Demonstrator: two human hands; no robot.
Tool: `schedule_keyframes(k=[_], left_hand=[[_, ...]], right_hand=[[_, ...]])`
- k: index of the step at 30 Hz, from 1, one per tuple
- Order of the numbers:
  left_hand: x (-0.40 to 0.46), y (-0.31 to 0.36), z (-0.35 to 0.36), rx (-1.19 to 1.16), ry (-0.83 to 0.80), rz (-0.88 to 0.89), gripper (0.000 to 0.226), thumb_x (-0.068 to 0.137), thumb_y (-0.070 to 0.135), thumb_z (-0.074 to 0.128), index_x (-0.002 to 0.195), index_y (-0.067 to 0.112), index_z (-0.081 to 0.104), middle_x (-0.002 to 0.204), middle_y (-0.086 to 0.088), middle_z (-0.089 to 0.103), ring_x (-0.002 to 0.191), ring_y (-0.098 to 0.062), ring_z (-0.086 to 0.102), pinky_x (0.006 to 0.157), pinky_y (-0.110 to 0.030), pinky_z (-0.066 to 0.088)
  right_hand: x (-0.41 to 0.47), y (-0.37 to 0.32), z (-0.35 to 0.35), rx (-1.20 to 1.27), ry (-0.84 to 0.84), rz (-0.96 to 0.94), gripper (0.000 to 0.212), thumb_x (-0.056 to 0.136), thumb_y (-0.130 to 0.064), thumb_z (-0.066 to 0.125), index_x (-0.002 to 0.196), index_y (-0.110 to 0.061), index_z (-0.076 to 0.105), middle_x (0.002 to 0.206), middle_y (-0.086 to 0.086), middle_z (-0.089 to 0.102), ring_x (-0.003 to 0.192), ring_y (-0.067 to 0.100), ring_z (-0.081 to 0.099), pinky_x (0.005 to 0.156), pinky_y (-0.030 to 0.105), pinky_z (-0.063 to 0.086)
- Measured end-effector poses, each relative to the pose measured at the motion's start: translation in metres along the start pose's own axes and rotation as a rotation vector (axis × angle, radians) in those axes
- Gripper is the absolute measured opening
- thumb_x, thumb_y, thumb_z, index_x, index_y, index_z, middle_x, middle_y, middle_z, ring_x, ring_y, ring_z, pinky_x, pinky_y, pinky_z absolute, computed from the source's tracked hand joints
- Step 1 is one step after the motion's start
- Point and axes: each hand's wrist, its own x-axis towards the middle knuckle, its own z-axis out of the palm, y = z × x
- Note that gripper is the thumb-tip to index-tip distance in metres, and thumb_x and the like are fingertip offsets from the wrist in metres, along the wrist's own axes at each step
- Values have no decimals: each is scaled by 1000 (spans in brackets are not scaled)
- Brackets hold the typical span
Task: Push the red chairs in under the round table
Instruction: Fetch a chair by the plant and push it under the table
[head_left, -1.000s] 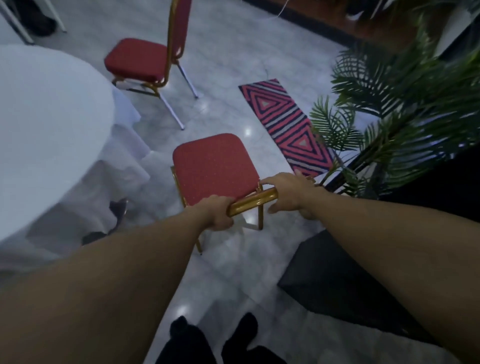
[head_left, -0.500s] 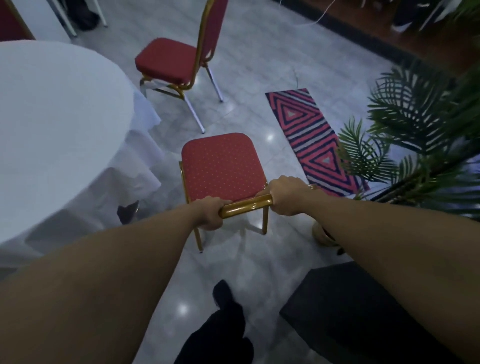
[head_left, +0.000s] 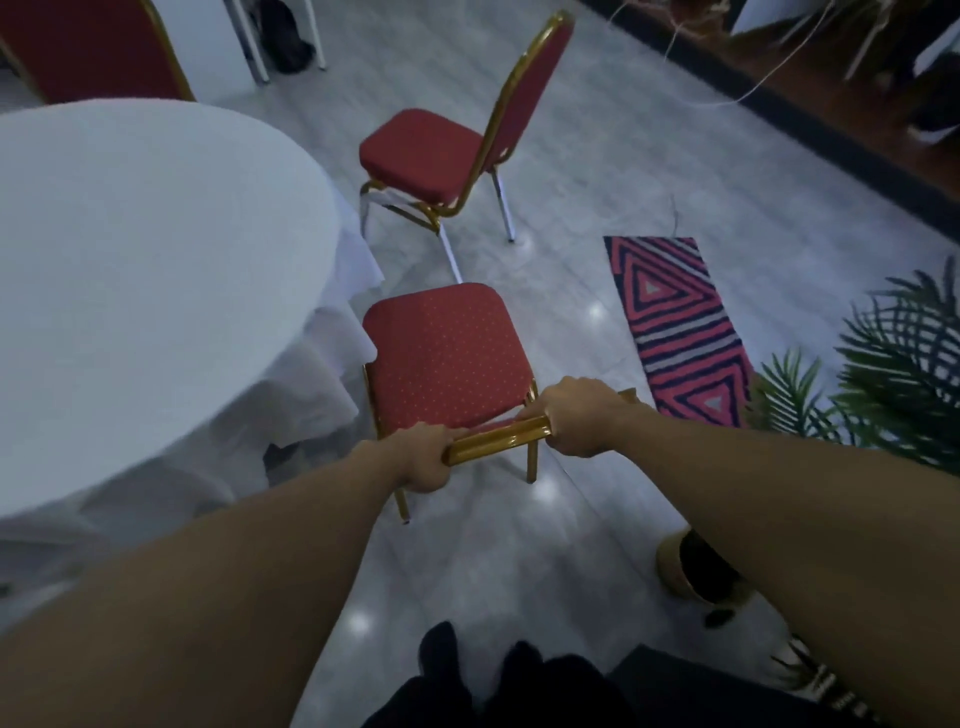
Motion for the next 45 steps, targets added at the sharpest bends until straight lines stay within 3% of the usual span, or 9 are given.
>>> schedule_keyframes(k=[4,17,21,28,32,35,38,42,45], left_hand=[[9,1,-16,-58,31,-50,66,92,12,53,152,36,38,119,-11,65,110,-32,63,98,-41,51],[66,39,-53,-272,163,-339,57,90,9,51,144,27,48,93,3,54,93,-23,60,79,-32,49],[86,59,-62,-317,167,-419,39,94,9,52,134,11,54,96,-2,51,95,-26,59,78,-29,45],[111,81,-75,-290,130,-511,27,87,14,53,113,21,57,97,-4,57,97,-29,64,88,-40,55],[126,87,-74,-327,164,-553,52,79,28,56,131,19,55,100,-2,57,97,-28,64,87,-41,56],[135,114,-80,-380,228,-574,39,92,17,58,131,18,56,87,3,52,96,-24,61,86,-34,51],[149,138,-78,-435,291,-585,50,94,11,54,141,28,51,81,8,50,85,-18,57,78,-27,45],[167,185,-65,-514,340,-660,52,93,10,52,143,25,49,81,8,43,107,-29,61,85,-30,44],[178,219,-48,-597,381,-691,58,91,8,51,144,31,48,84,8,45,109,-30,60,85,-33,45]], right_hand=[[26,11,-29,-54,-30,-158,36,98,-16,57,119,-39,75,81,-6,65,67,13,58,72,40,61],[129,79,-93,-244,-76,-498,34,84,-20,56,107,-35,76,85,-3,69,75,21,63,58,31,43],[142,102,-108,-253,-96,-572,29,86,-19,60,106,-34,76,88,0,73,74,23,61,65,32,45],[168,135,-120,-313,-101,-584,21,75,-26,53,83,-23,72,74,-2,67,67,21,64,64,42,60],[178,149,-129,-320,-133,-671,18,77,-26,54,83,-24,71,75,-1,67,68,22,65,66,42,60],[181,162,-137,-337,-125,-733,10,80,-25,58,77,-32,65,83,1,70,76,26,65,72,41,59],[188,179,-142,-372,-104,-822,29,85,-19,61,67,-39,49,85,3,71,77,26,66,73,42,58],[190,208,-148,-417,-146,-900,16,81,-24,58,82,-36,69,86,1,72,77,27,67,73,43,60],[187,226,-148,-455,-155,-1005,26,82,-22,59,97,-38,74,91,1,74,82,27,68,73,41,58]])
